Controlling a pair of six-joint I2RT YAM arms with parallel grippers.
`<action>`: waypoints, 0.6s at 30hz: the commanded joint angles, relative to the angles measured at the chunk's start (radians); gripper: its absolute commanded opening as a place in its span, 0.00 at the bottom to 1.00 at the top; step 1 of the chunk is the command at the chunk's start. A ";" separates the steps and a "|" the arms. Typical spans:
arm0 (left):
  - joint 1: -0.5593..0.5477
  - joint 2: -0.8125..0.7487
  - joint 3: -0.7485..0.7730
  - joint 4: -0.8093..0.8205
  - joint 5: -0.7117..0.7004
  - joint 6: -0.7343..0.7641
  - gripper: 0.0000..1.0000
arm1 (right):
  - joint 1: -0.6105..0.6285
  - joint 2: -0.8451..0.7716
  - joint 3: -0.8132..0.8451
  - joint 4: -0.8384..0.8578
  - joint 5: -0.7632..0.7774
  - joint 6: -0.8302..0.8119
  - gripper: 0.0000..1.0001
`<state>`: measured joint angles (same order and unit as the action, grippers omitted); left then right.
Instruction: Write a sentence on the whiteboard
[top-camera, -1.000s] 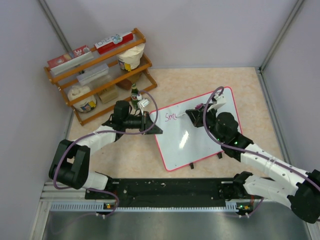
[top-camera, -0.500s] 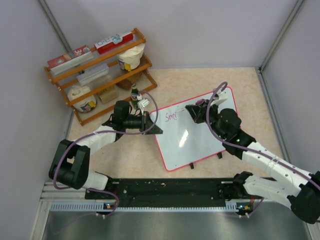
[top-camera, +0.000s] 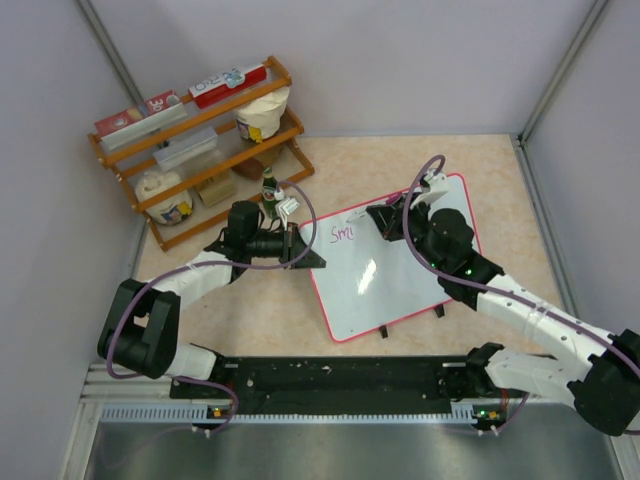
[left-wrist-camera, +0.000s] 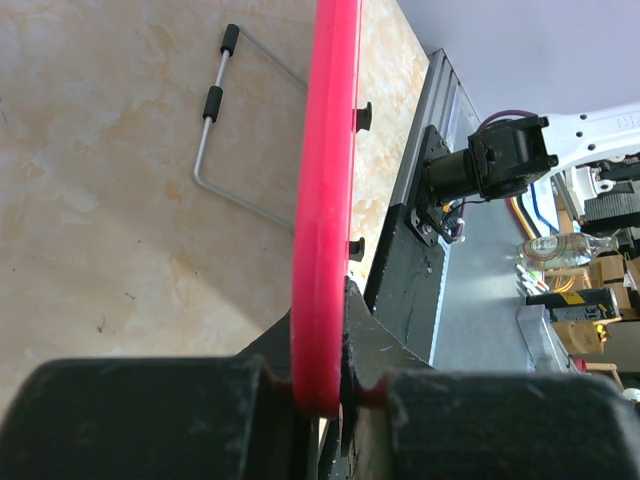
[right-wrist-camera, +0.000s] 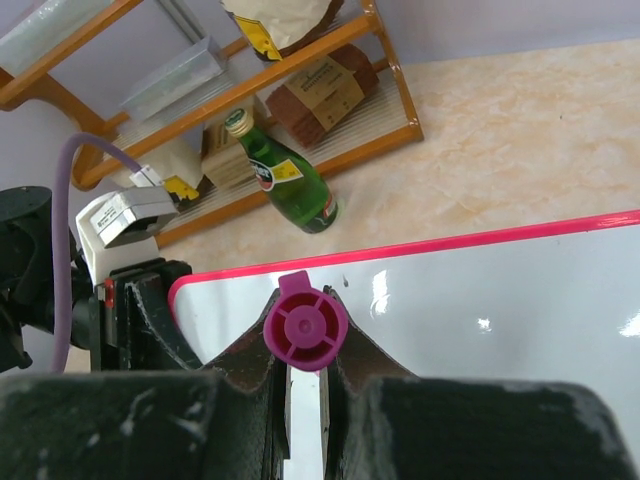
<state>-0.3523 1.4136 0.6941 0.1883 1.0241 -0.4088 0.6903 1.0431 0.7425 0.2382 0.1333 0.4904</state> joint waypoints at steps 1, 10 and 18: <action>-0.050 0.033 -0.050 -0.132 -0.139 0.229 0.00 | -0.011 -0.005 0.009 0.043 0.012 -0.012 0.00; -0.050 0.036 -0.048 -0.132 -0.139 0.229 0.00 | -0.011 0.008 -0.026 0.046 0.049 -0.022 0.00; -0.051 0.033 -0.051 -0.135 -0.142 0.229 0.00 | -0.011 0.012 -0.032 0.041 0.054 -0.023 0.00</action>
<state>-0.3527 1.4136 0.6941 0.1864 1.0199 -0.4099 0.6903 1.0531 0.7189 0.2646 0.1642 0.4900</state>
